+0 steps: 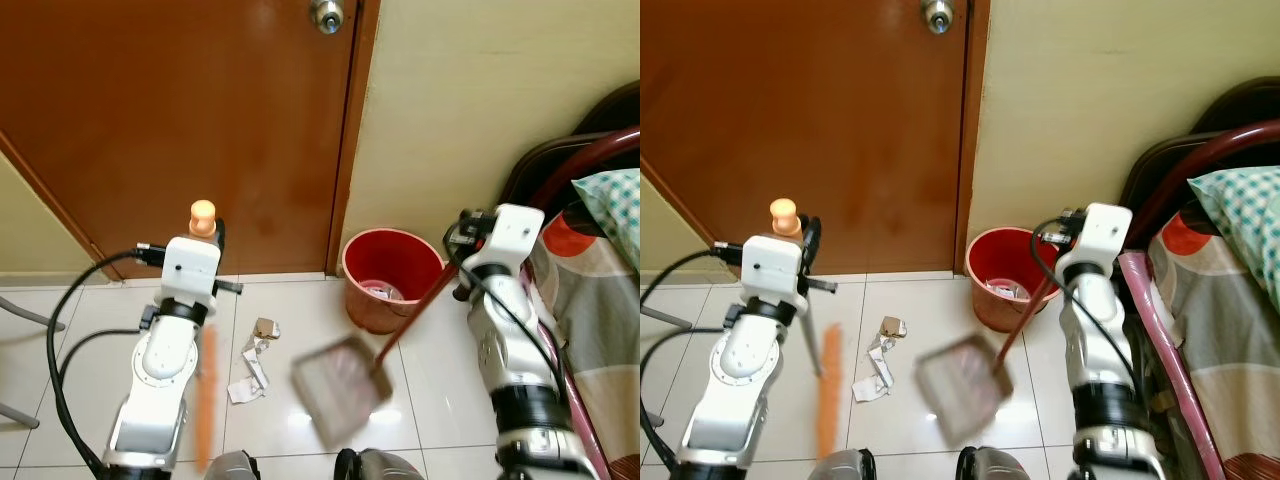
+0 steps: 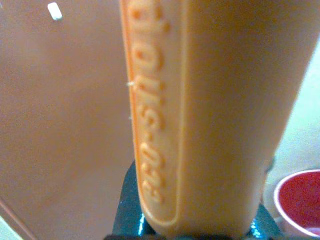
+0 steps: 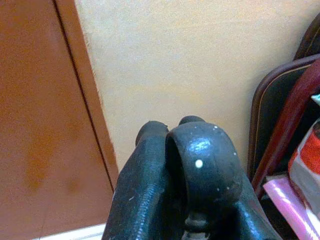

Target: Sweep floor

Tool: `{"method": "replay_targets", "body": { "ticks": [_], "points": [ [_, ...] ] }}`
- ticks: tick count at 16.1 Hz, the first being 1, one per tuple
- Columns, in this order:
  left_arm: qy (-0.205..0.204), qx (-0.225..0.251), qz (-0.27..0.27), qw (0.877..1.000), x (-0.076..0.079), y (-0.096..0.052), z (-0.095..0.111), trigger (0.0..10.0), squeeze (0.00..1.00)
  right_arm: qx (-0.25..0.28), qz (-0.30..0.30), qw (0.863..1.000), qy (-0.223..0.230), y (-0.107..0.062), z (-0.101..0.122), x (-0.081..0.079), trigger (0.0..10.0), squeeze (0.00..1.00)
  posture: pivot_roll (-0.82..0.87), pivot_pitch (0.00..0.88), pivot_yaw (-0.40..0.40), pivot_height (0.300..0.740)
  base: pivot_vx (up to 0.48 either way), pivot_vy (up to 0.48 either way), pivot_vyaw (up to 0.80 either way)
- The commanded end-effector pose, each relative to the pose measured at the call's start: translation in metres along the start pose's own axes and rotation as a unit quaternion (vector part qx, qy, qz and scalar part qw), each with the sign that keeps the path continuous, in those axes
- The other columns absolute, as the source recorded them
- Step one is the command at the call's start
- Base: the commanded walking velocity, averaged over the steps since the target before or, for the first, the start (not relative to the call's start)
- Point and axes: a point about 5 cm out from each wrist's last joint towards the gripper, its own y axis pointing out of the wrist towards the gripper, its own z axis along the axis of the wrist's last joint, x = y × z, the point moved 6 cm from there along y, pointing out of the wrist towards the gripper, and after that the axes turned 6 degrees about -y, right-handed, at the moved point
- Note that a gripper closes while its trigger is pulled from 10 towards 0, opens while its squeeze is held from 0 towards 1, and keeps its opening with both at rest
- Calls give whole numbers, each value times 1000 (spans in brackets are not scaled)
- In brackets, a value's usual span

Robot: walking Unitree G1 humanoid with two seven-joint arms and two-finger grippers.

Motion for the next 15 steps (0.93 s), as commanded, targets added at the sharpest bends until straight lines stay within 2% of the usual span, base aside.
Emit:
{"method": "replay_targets", "body": {
  "ticks": [1, 2, 5, 6, 8, 12, 13, 15],
  "points": [
    [30, 49, 10, 998, -8, 6, 25, 10000, 0, 6, -14, 1000, 3, 2, 3, 8, 10000, 0, -12, 101, -36, 740, 0, 0, 0],
    [32, 54, 5, 998, -8, 7, 28, 10000, 0, 5, -13, 1000, -2, 3, 1, 7, 10000, 0, -12, 100, -35, 740, 0, 0, 0],
    [-22, 81, -25, 996, 10, 18, 48, 10000, 0, -6, -44, 998, -36, 2, -9, 14, 10000, 0, -6, 96, -34, 740, 0, 0, 0],
    [-63, 83, -61, 993, 29, 27, 55, 10000, 0, -17, -79, 996, -47, 4, -13, 22, 10000, 0, -5, 92, -30, 740, 0, 0, 0],
    [-108, 63, -94, 988, 48, 34, 50, 10000, 0, -24, -107, 993, -44, 6, -19, 27, 10000, 0, -12, 89, -23, 740, 0, 0, 0],
    [-121, 59, -121, 983, 63, 35, 50, 10000, 0, -28, -115, 993, -12, 14, -19, 28, 10000, 0, -12, 87, -15, 740, 0, 0, 0],
    [-121, 57, -123, 983, 64, 34, 49, 10000, 0, -40, -102, 994, -12, 13, -23, 24, 10000, 0, -2, 86, -18, 740, 0, 0, 0],
    [-117, 48, -120, 985, 59, 31, 43, 10000, 0, -81, -94, 992, -23, 2, -42, 23, 10000, 0, 1, 81, -32, 740, 0, 0, 0]
  ]
}}
